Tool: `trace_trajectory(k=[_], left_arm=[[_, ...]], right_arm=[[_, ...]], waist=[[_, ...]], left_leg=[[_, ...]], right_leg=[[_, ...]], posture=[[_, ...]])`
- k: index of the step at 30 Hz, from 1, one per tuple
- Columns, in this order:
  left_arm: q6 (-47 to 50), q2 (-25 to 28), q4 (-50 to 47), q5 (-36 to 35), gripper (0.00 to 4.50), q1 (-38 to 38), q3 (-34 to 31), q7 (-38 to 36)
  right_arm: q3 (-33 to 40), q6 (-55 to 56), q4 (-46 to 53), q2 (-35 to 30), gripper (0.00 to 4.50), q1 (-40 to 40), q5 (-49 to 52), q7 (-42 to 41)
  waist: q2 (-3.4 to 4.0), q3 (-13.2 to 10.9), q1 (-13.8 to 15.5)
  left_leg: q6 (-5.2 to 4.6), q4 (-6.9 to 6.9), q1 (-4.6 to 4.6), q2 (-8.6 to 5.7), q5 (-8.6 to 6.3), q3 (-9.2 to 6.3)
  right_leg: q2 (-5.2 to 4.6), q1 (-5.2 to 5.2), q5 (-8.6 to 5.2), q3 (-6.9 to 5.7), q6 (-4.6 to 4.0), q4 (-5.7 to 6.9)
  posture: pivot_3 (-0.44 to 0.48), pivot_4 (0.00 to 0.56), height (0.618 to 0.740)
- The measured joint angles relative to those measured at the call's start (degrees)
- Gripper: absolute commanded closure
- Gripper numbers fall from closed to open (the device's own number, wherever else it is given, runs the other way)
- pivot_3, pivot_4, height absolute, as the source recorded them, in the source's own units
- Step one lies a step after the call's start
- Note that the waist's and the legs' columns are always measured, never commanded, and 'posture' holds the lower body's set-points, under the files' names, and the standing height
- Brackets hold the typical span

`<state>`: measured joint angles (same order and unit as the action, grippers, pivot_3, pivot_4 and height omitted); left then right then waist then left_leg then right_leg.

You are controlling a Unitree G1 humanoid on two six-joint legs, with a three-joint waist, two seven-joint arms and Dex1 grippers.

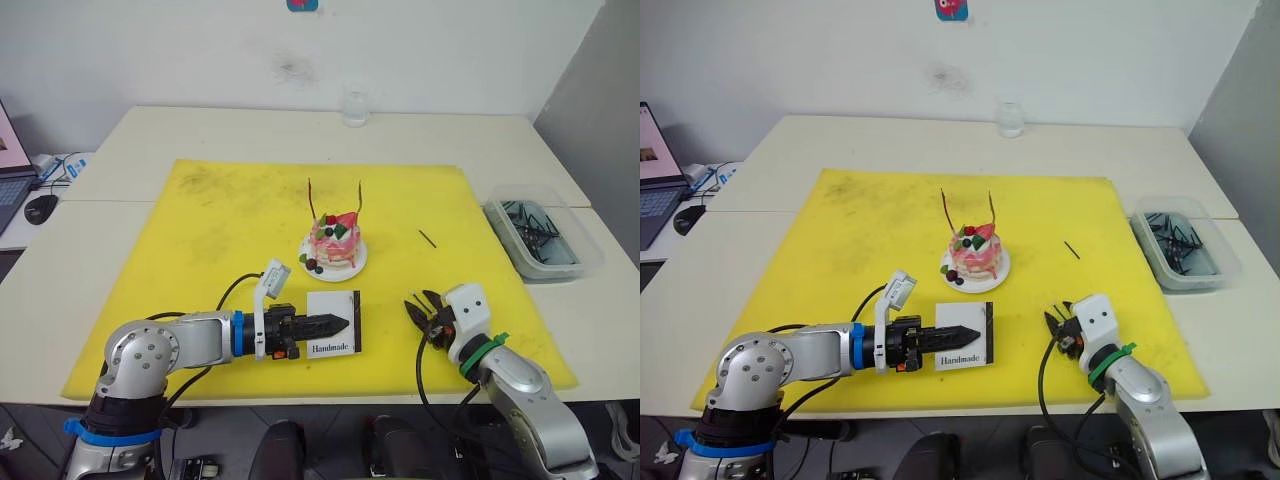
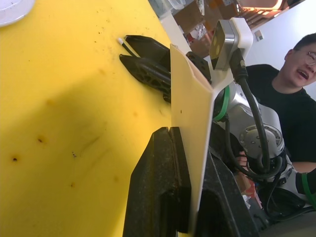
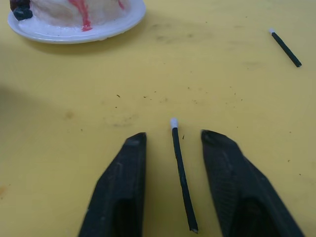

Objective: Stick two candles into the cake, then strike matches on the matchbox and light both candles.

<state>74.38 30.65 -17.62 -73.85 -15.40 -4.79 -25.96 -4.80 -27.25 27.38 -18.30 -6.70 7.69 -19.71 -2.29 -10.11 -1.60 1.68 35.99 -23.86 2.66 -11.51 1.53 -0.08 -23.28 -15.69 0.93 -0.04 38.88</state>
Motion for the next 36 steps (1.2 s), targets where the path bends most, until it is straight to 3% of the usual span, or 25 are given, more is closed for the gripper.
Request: trace_trajectory(k=[2,28,36], left_arm=[[0.0,0.0,0.0,0.0,4.50,0.0,0.0,0.0],[-0.1,0.1,0.0,0.1,4.50,0.0,0.0,0.2],[-2.4,-0.1,-0.1,3.0,4.50,-4.7,0.0,2.9]], right_arm=[[-0.1,0.1,0.0,0.0,4.47,0.0,-0.1,0.1],[-0.2,1.5,-0.1,0.4,4.47,-0.7,0.3,0.3],[0.3,0.9,8.2,-10.6,4.47,2.0,0.6,-7.6]], waist=[[0.00,0.0,0.0],[-0.01,0.0,0.0],[0.01,0.0,0.1]], left_leg=[[0.00,0.00,0.00,0.00,0.00,0.00],[0.00,-0.01,0.00,0.01,0.00,-0.01],[0.00,-0.01,-0.02,-0.02,0.00,0.00]], right_leg=[[0.00,0.00,0.00,0.00,0.01,0.00],[0.00,0.00,0.03,-0.01,0.06,0.00],[0.01,-0.01,0.06,-0.01,0.11,0.00]], posture=[[0.000,0.150,0.740],[0.000,0.150,0.740],[0.000,0.150,0.740]])
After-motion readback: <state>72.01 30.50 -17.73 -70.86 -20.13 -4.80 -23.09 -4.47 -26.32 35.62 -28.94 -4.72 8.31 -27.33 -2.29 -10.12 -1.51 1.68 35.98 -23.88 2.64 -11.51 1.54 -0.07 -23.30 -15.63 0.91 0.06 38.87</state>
